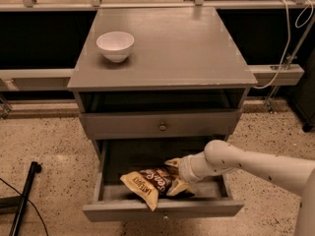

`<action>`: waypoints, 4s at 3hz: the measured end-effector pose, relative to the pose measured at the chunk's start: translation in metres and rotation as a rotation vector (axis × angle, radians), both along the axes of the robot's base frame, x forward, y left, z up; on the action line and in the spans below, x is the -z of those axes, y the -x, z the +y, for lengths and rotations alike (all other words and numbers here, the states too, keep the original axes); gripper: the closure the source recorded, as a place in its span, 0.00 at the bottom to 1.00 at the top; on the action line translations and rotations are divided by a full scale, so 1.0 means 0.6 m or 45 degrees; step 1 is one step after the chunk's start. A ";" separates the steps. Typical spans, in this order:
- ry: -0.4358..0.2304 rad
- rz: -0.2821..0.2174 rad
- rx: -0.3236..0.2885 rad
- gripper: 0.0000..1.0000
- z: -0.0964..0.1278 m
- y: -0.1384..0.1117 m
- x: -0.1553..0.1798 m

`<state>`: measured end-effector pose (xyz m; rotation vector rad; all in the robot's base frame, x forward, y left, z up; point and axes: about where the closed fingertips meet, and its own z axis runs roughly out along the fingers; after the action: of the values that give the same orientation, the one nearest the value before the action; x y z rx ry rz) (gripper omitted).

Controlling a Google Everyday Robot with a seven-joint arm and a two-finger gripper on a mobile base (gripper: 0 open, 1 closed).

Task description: Pick brown chip bag from middle drawer and place on counter

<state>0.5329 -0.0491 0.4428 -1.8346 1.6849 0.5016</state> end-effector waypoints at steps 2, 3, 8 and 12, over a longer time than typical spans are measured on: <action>-0.026 0.073 -0.028 0.30 0.032 -0.010 0.071; -0.035 0.097 -0.050 0.30 0.047 -0.005 0.089; -0.932 -0.423 -0.327 0.92 0.021 0.029 -0.374; -0.522 -0.865 -0.220 1.00 -0.089 0.008 -0.723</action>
Offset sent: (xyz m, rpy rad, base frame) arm 0.0102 0.0241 -0.0561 0.0263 0.0741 0.0273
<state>0.5281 -0.1023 0.8769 -1.5984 0.8998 0.2233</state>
